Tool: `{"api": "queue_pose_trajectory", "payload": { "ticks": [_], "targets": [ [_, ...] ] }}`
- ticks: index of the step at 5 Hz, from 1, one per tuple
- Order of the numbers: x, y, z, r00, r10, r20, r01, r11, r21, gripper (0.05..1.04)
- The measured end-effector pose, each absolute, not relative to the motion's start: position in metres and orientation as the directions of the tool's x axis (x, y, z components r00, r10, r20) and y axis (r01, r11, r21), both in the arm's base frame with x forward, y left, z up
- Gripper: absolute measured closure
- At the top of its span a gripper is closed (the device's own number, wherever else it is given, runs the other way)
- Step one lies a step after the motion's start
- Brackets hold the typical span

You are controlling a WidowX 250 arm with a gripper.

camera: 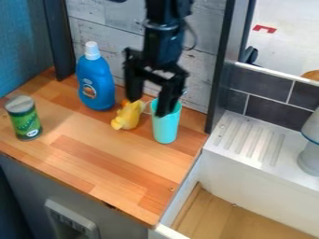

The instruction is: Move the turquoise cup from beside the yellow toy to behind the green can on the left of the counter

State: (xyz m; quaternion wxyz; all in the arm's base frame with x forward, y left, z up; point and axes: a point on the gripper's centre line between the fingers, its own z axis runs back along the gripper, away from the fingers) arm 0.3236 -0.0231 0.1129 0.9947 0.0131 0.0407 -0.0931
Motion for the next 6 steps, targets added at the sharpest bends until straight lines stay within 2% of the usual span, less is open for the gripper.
{"api": "queue_pose_trajectory", "payload": {
  "ticks": [1, 2, 6],
  "targets": [
    [0.338, -0.039, 0.123, 0.973, -0.233, -0.004, 0.233, 0.971, 0.059, 0.083],
    [0.354, -0.044, 0.122, 0.967, -0.249, 0.052, 0.246, 0.967, 0.066, 0.083],
    [0.375, -0.041, 0.073, 0.978, -0.205, -0.041, 0.208, 0.973, 0.098, 0.083]
  ]
}}
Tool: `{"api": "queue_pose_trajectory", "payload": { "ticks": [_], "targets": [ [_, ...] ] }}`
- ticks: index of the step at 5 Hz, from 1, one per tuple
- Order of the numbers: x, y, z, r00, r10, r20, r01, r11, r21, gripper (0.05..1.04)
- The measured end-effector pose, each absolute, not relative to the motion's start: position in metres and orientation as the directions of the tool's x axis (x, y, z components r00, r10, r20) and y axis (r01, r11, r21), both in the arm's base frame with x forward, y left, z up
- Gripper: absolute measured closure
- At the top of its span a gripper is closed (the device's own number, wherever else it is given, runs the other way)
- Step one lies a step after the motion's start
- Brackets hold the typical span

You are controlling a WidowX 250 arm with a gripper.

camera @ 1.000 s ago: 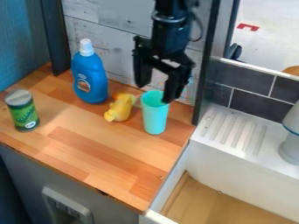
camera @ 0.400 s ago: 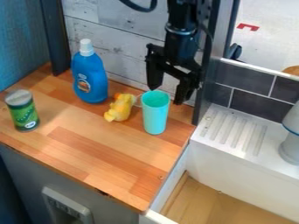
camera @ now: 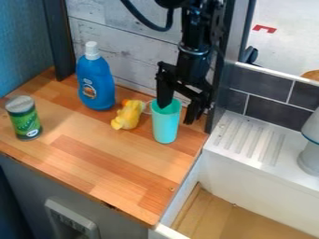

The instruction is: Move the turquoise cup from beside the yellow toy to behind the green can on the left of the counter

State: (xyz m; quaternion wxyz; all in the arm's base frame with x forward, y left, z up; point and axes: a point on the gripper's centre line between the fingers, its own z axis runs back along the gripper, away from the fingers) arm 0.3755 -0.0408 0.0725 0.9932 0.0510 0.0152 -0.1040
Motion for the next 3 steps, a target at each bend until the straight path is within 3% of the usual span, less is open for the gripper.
{"api": "queue_pose_trajectory", "payload": {
  "ticks": [2, 3],
  "targets": [
    [0.383, -0.041, 0.05, 0.974, -0.207, -0.092, 0.215, 0.972, 0.098, 0.136],
    [0.381, -0.04, 0.048, 0.976, -0.189, -0.111, 0.201, 0.974, 0.106, 0.399]
  ]
}}
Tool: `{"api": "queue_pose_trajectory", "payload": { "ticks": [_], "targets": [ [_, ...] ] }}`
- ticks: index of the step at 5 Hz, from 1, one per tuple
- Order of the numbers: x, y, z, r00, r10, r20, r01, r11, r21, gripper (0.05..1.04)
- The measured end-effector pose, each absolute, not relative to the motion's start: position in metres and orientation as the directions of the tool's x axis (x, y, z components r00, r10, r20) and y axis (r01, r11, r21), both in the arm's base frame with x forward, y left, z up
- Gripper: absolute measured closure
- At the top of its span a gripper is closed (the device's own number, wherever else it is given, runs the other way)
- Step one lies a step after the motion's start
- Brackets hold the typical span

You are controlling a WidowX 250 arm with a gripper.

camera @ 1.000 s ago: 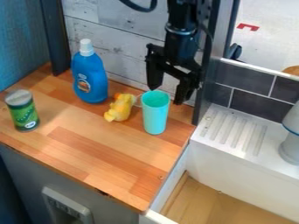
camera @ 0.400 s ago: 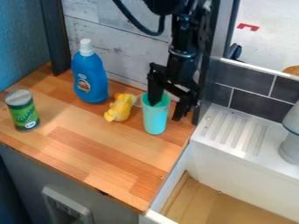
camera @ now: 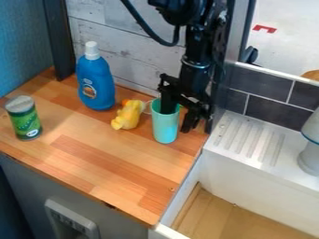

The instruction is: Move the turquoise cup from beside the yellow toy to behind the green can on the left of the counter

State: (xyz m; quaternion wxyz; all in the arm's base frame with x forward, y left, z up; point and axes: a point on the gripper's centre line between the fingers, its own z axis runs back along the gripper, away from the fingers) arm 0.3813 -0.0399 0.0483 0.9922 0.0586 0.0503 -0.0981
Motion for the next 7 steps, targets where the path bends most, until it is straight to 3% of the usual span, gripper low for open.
{"api": "queue_pose_trajectory", "payload": {
  "ticks": [2, 3, 4, 5, 6, 7],
  "targets": [
    [0.375, -0.036, 0.046, 0.975, -0.172, -0.142, 0.188, 0.975, 0.114, 0.869],
    [0.369, -0.036, 0.049, 0.971, -0.175, -0.162, 0.194, 0.975, 0.109, 0.964],
    [0.362, -0.039, 0.066, 0.969, -0.204, -0.14, 0.216, 0.973, 0.079, 0.979],
    [0.347, -0.036, 0.11, 0.98, -0.193, -0.048, 0.196, 0.976, 0.09, 0.979],
    [0.333, 0.005, 0.151, 0.996, -0.079, 0.034, 0.074, 0.988, 0.133, 0.979],
    [0.324, 0.053, 0.169, 0.997, 0.039, 0.062, -0.048, 0.986, 0.16, 0.979]
  ]
}}
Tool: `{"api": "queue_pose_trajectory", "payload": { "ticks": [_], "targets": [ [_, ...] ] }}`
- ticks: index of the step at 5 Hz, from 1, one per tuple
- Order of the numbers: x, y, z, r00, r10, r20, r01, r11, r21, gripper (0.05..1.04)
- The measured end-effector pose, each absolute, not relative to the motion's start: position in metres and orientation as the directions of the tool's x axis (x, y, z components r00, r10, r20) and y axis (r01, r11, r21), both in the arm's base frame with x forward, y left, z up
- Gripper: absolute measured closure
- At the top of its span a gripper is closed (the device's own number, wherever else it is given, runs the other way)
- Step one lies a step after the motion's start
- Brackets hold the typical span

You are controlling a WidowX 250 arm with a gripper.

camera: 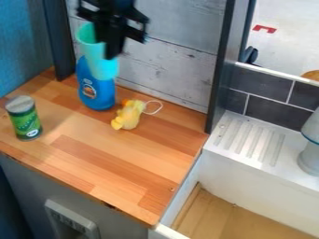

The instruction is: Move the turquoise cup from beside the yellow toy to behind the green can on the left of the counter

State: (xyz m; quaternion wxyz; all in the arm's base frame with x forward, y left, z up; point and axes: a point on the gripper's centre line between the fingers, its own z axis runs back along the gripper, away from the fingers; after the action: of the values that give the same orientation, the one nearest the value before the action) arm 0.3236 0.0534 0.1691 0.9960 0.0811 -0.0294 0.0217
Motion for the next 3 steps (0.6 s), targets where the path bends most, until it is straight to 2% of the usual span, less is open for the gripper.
{"api": "queue_pose_trajectory", "payload": {
  "ticks": [2, 3],
  "targets": [
    [0.316, 0.15, 0.175, 0.964, 0.239, 0.116, -0.257, 0.95, 0.178, 0.979],
    [0.315, 0.194, 0.156, 0.93, 0.357, 0.087, -0.366, 0.92, 0.139, 0.979]
  ]
}}
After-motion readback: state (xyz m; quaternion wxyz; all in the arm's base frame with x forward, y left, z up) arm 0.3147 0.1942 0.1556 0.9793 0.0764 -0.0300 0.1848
